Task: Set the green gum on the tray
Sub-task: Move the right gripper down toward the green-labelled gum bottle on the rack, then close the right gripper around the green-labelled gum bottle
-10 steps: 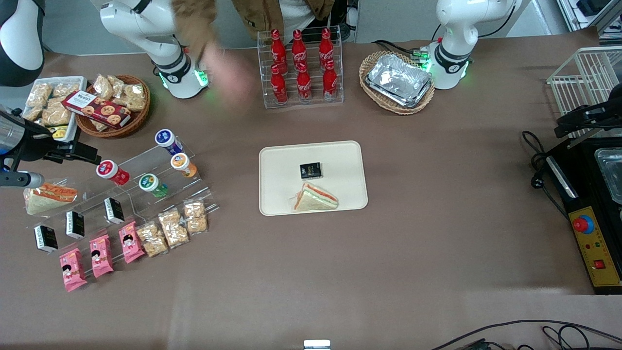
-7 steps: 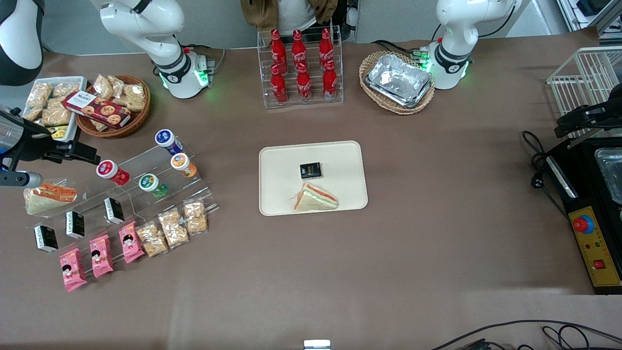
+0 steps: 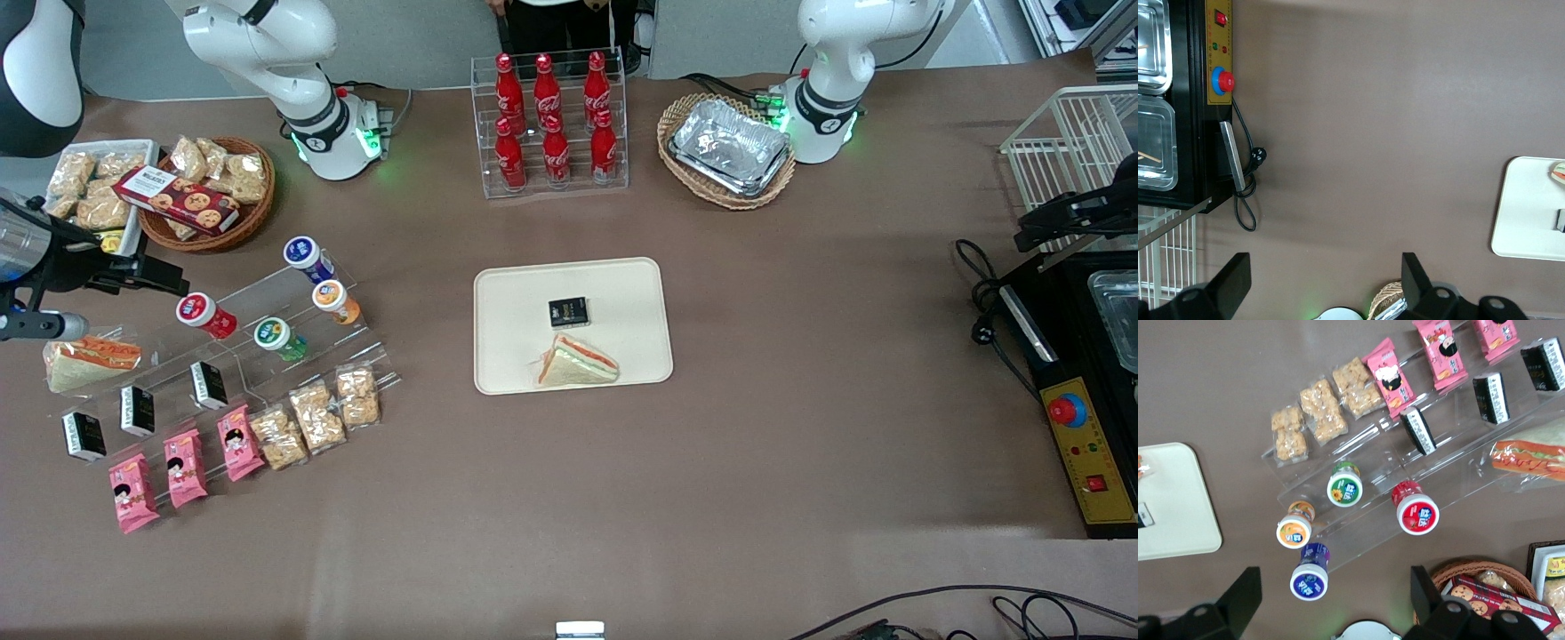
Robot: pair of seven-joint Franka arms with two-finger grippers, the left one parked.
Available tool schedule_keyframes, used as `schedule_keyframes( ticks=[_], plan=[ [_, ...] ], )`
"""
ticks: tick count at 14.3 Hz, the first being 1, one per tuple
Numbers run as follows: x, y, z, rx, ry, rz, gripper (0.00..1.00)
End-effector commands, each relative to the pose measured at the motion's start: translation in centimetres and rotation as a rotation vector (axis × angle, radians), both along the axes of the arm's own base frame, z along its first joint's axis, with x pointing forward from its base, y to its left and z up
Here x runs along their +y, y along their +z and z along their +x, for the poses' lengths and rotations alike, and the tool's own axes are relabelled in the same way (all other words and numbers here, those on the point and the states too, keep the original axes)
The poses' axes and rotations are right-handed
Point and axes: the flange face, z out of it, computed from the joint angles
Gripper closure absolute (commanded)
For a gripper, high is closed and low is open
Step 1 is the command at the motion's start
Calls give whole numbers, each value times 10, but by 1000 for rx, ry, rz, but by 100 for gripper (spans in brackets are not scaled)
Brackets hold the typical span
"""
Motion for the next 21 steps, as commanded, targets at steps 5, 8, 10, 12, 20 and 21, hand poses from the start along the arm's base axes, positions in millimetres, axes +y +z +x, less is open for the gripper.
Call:
schedule_keyframes(
  ticks=[5, 8, 10, 12, 20, 21],
  plan=[
    [21, -72, -67, -56, 45, -4, 0],
    [20, -120, -66, -76, 94, 2, 0],
    [12, -145, -58, -70, 143, 10, 0],
    [10, -164, -51, -62, 159, 14, 0],
    [9, -235, -40, -117, 185, 5, 0],
    [10, -242, -40, -116, 187, 4, 0]
  ],
)
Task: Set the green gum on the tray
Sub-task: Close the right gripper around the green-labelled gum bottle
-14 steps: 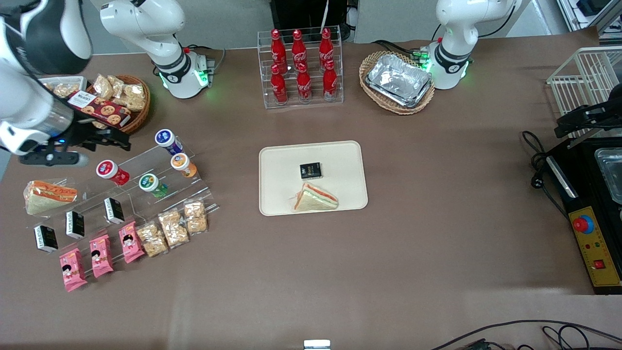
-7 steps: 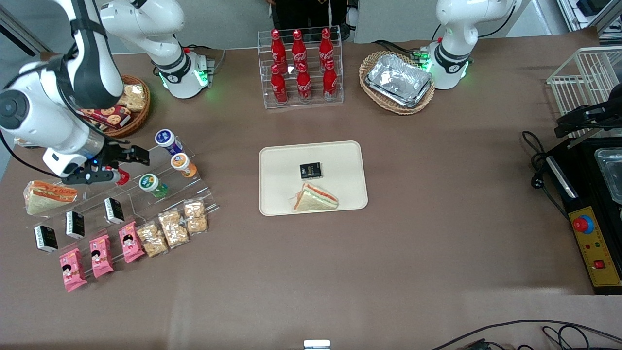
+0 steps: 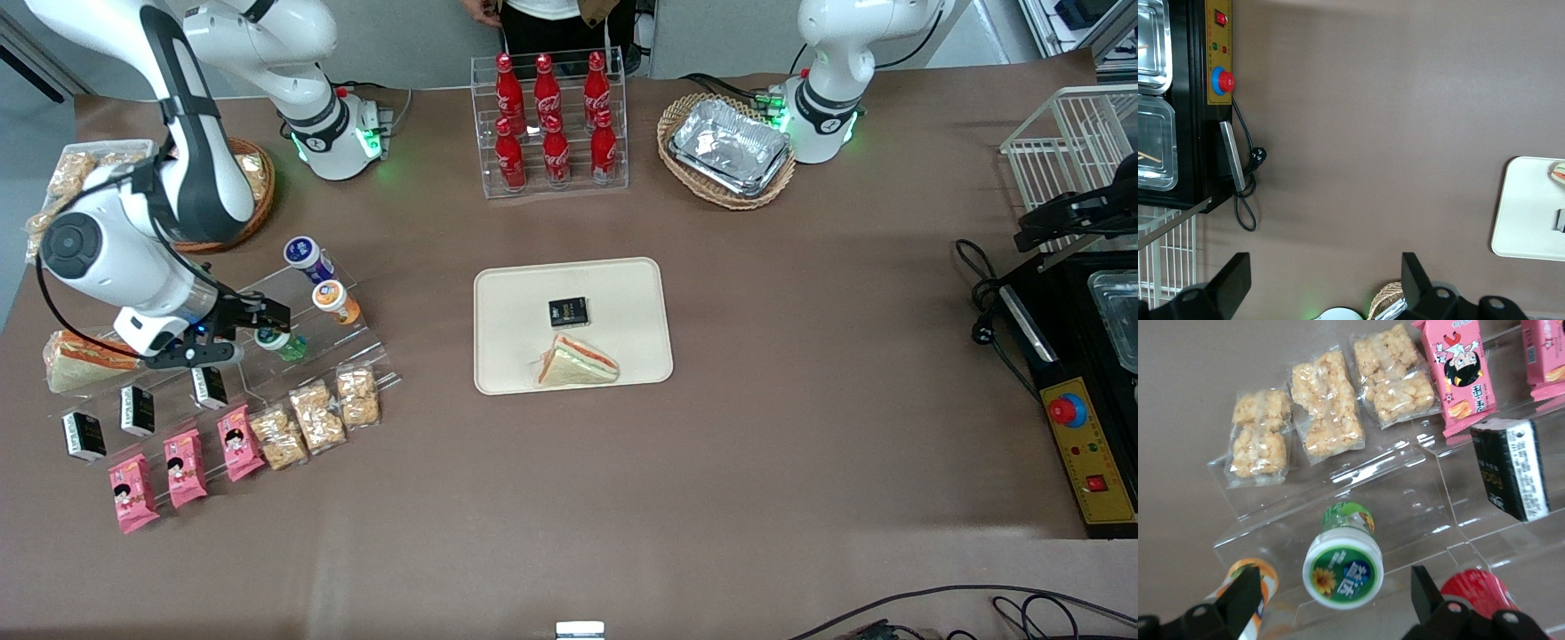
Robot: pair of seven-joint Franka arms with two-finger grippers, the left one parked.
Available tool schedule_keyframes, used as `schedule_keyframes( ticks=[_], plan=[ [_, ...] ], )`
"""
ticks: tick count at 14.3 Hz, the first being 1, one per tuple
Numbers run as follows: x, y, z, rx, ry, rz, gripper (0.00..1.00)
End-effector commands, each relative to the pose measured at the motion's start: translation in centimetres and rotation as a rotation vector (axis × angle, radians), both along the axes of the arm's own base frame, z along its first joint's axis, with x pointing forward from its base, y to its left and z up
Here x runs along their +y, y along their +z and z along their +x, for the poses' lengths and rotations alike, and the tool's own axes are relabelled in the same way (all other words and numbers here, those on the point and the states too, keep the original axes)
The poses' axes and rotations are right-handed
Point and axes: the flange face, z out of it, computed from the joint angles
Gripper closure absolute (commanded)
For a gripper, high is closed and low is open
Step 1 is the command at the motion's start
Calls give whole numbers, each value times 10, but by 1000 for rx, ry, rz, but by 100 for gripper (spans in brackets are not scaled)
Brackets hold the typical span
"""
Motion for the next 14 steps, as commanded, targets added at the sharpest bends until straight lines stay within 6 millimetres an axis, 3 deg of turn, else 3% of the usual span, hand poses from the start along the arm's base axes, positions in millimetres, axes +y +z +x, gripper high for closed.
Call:
schedule_keyframes(
  ticks=[1, 4, 6, 9, 14],
  plan=[
    [-3, -19, -5, -18, 14, -8, 0],
    [-3, -26, -5, -28, 14, -8, 1],
    [-3, -31, -8, -31, 13, -9, 12],
    [-3, -40, -12, -31, 16, -9, 20],
    [-4, -41, -12, -33, 45, -6, 62]
  ],
)
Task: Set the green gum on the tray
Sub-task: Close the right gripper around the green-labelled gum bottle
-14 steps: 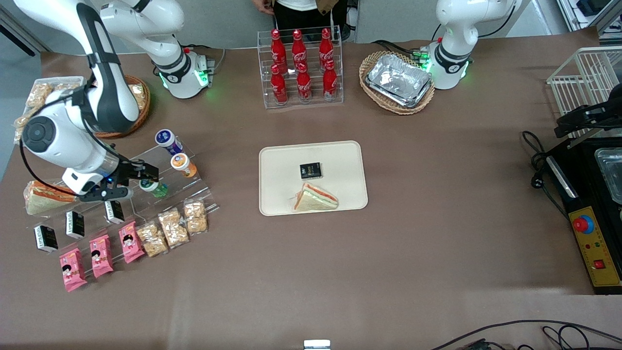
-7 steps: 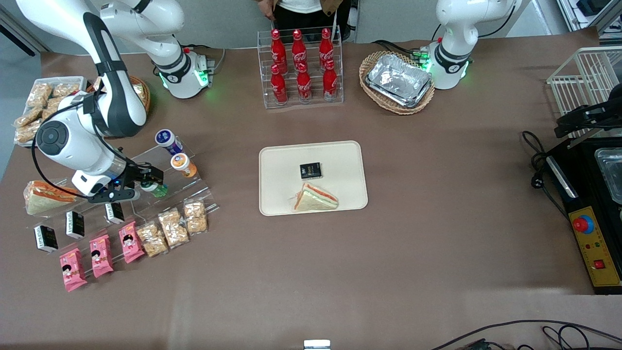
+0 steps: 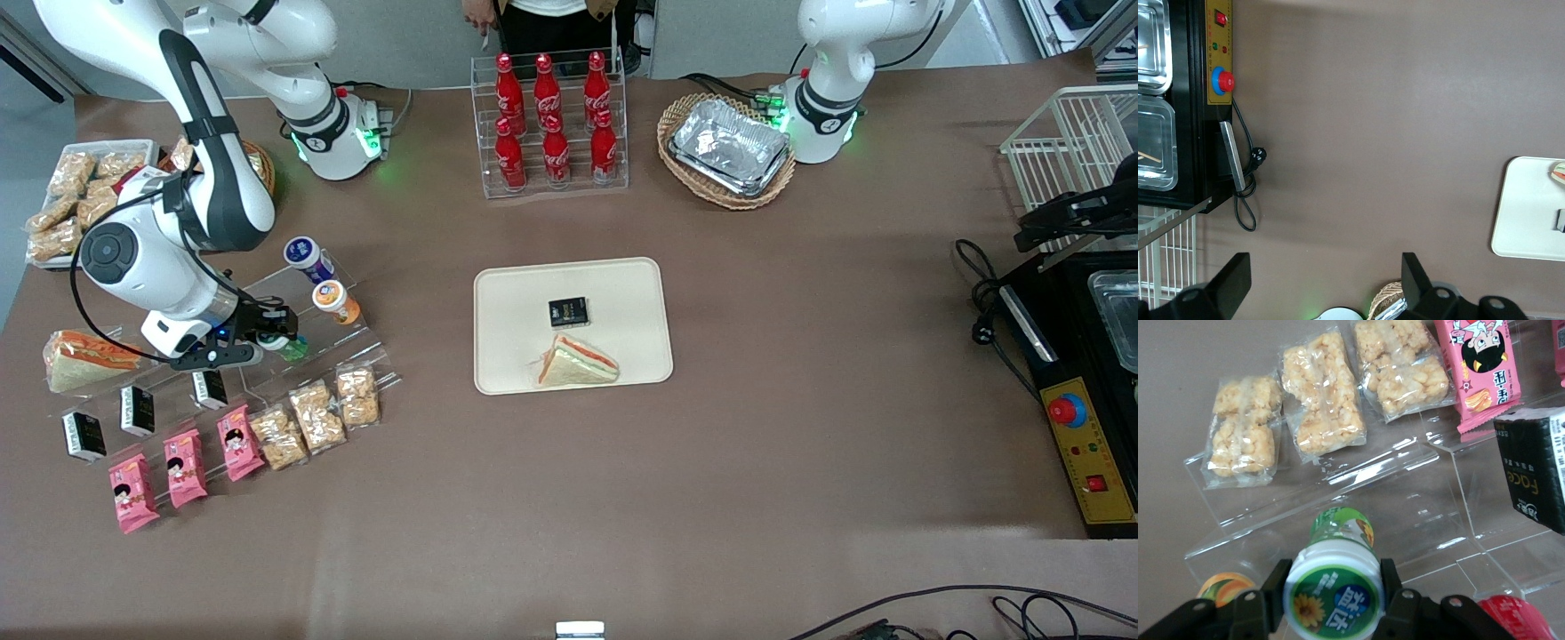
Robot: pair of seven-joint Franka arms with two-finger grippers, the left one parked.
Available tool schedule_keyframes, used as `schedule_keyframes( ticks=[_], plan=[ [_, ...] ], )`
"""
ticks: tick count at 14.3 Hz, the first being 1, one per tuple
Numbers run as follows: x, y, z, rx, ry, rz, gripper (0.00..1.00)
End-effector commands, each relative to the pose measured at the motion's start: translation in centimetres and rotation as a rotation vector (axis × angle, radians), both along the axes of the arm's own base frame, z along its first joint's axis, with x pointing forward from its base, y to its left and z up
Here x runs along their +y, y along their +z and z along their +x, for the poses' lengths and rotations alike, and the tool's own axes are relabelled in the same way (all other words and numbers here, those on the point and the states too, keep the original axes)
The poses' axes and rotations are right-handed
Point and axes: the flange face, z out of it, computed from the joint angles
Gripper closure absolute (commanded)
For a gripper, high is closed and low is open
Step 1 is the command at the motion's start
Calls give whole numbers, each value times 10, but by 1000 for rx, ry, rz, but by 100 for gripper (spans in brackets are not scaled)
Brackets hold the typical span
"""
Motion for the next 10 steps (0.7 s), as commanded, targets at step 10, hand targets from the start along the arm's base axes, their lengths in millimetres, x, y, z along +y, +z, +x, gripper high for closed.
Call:
schedule_keyframes(
  ticks=[10],
  plan=[
    [-6, 110, 38, 85, 57, 13, 79]
  ],
)
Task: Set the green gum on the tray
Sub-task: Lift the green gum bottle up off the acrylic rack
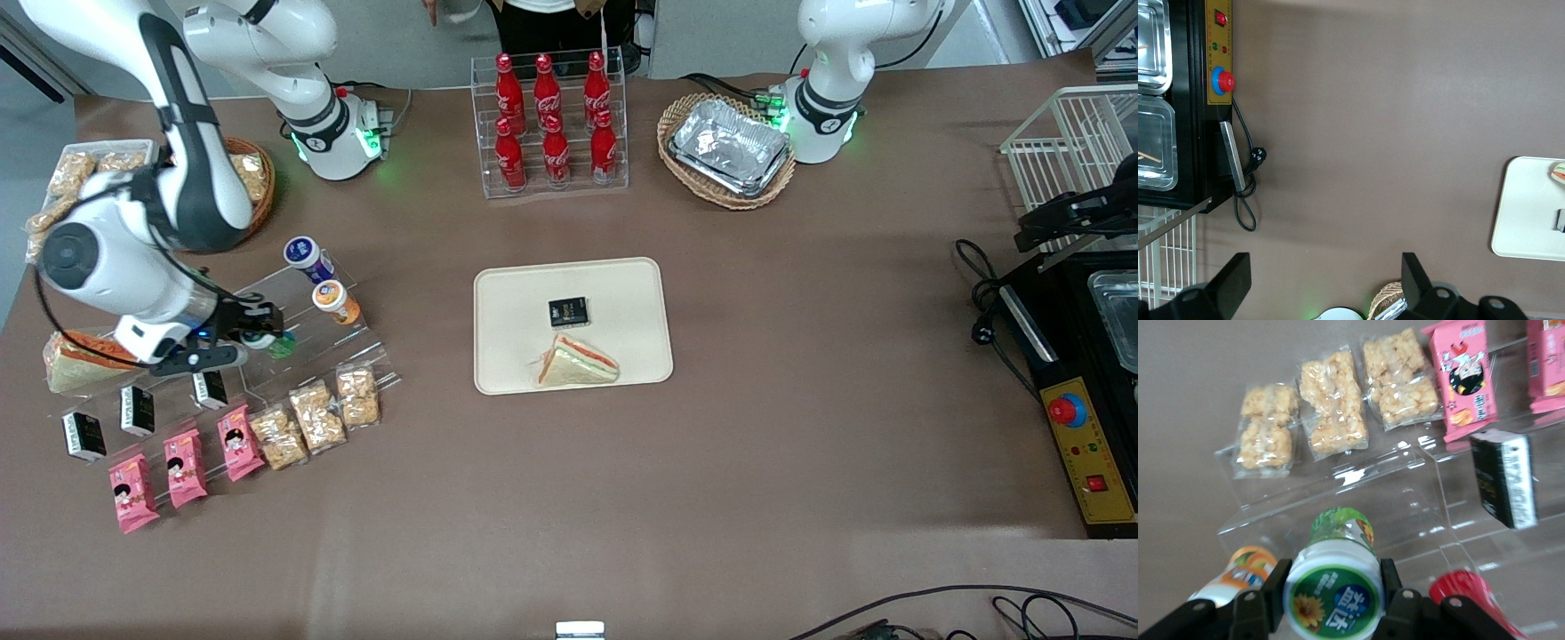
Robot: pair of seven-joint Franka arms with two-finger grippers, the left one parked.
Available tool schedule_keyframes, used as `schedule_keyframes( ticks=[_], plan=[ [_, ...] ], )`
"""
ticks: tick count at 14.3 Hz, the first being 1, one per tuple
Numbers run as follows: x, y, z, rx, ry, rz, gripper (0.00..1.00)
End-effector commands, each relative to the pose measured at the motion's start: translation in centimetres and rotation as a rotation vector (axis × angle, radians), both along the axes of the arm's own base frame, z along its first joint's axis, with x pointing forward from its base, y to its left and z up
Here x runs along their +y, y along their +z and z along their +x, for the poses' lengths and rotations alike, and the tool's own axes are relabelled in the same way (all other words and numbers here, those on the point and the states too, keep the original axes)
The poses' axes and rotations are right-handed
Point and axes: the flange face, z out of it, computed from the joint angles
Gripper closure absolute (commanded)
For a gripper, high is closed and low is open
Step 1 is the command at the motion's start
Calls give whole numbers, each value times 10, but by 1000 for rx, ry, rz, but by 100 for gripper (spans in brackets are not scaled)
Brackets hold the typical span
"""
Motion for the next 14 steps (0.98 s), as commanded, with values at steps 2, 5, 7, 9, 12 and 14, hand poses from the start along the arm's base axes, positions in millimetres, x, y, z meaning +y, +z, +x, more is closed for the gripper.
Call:
schedule_keyframes(
  ticks=[2, 5, 7, 9, 12, 14],
  plan=[
    [-4, 87, 19, 58, 15, 7, 79],
    [-1, 146, 22, 76, 11, 12, 79],
    [3, 174, 20, 84, -2, 47, 79],
    [16, 189, 18, 94, -45, 54, 79],
    [77, 195, 9, 109, -134, 57, 79],
    [149, 192, -4, 112, -184, 21, 79]
  ],
)
